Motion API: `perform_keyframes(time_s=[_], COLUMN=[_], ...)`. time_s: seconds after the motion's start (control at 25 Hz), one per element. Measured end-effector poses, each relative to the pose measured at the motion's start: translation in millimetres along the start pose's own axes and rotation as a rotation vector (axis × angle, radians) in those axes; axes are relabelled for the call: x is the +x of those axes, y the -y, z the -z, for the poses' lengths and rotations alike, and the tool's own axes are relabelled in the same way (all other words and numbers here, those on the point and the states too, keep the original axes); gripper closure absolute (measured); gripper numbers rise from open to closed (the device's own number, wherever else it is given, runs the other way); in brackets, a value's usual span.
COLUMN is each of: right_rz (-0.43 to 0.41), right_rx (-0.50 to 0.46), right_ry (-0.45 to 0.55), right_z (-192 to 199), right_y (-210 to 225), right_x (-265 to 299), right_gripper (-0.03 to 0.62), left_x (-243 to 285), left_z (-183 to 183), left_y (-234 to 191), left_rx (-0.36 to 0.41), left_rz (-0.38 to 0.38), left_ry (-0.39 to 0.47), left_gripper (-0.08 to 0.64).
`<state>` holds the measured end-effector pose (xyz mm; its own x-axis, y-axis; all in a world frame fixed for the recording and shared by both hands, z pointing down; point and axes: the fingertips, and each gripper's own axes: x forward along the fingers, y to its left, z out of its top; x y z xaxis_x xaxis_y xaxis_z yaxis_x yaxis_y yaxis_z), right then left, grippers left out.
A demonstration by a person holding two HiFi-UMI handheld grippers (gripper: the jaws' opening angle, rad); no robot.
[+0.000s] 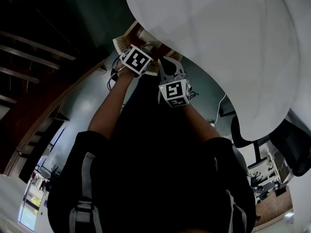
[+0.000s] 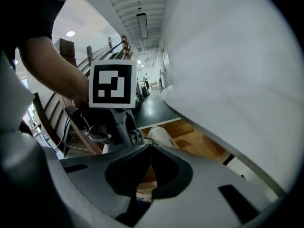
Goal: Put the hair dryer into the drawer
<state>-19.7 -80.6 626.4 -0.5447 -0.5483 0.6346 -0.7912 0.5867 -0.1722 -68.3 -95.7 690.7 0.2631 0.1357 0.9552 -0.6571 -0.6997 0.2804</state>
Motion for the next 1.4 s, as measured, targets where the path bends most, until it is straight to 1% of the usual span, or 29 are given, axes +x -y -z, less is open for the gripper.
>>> perform_keyframes(time_s=[0.08,0.2,0.48,0.84,1.04,1.2,1.4], right_rz=[0.0,0.001,0.003,0.005,0.009,0.012,0.013], right_rx=[0.002,0.01,0.011,0.013,0.021,0.023,0.023], right_ry=[-0.015,-0.029,-0.026,-0.019,-0.026,-0.023,-0.017], right_z=[6,12,10,10,11,9,6], right_y=[0,0,1,-1,2,5,7], right_x=[3,6,5,4,4,4,4], right_gripper=[0.568,0.568,0.568,0.568,0.568,0.568,0.568], left_x=[6,12,15,20,24,24,22], left_z=[11,16,23,28,28,23,24], left_y=[1,3,5,8,10,14,13], left_rx=[-0.043,-0.07,-0.06,-0.07,-0.084,-0.071,-0.085], left_rz=[0.025,0.05,0.042,0.052,0.082,0.123,0.124], left_ry=[-0.057,-0.11,-0.202,-0.257,-0.269,-0.266,-0.268], left_gripper=[0.305,0.305,0.299,0.287,0.257,0.229,0.199])
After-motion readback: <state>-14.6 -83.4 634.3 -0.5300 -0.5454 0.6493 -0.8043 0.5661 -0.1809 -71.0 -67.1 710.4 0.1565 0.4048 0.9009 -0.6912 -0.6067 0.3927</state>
